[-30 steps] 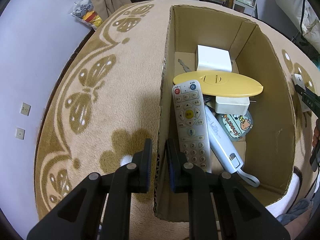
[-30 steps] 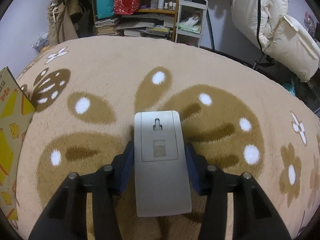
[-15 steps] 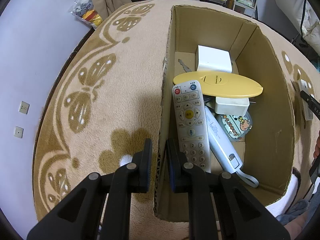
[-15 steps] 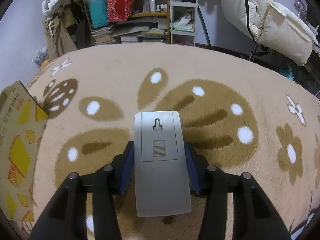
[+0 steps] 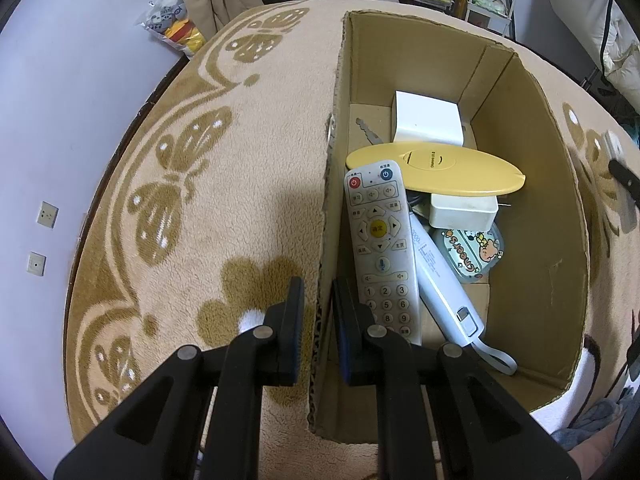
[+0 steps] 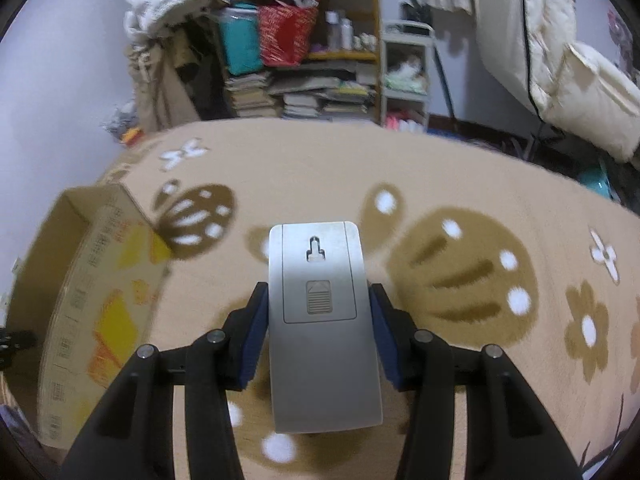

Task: Organize rigid objects
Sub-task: 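Lift the white charger with the right tool toward the box, then lower the white charger into the box and open the right tool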

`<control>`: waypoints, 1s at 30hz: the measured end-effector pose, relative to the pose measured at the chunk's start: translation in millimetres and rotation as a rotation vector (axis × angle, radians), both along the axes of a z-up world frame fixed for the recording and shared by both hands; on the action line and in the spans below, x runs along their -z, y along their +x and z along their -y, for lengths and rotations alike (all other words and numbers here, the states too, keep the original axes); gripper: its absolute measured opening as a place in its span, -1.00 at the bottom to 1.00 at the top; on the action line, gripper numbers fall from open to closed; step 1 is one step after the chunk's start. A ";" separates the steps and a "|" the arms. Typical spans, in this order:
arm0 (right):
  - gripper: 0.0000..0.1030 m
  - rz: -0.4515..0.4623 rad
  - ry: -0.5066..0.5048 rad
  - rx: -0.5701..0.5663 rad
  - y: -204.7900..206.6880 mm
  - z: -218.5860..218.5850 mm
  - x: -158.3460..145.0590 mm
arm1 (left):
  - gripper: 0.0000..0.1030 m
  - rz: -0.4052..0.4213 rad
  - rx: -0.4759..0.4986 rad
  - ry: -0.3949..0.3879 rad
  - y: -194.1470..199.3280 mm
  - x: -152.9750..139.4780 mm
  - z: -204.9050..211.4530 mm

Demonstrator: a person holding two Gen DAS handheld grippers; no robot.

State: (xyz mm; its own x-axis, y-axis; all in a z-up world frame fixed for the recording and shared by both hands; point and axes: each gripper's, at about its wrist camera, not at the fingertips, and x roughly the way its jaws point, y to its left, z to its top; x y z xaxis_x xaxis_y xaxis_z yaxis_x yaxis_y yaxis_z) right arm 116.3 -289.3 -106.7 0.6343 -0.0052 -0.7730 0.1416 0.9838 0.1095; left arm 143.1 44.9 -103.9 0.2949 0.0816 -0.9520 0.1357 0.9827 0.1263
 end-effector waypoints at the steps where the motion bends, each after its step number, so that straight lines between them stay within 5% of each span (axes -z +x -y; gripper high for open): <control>1: 0.02 0.010 0.003 -0.016 1.9 -7.3 -6.1 | -0.72 0.000 0.000 0.000 -0.1 0.0 0.0; 16: 0.02 0.124 0.050 -0.246 23.6 -119.8 -66.9 | -0.72 0.000 -0.001 -0.003 -0.3 -0.4 -0.3; 30: 0.02 0.061 0.081 -0.361 24.1 -189.8 -41.1 | -0.72 -0.001 0.000 -0.020 0.1 -1.1 -2.5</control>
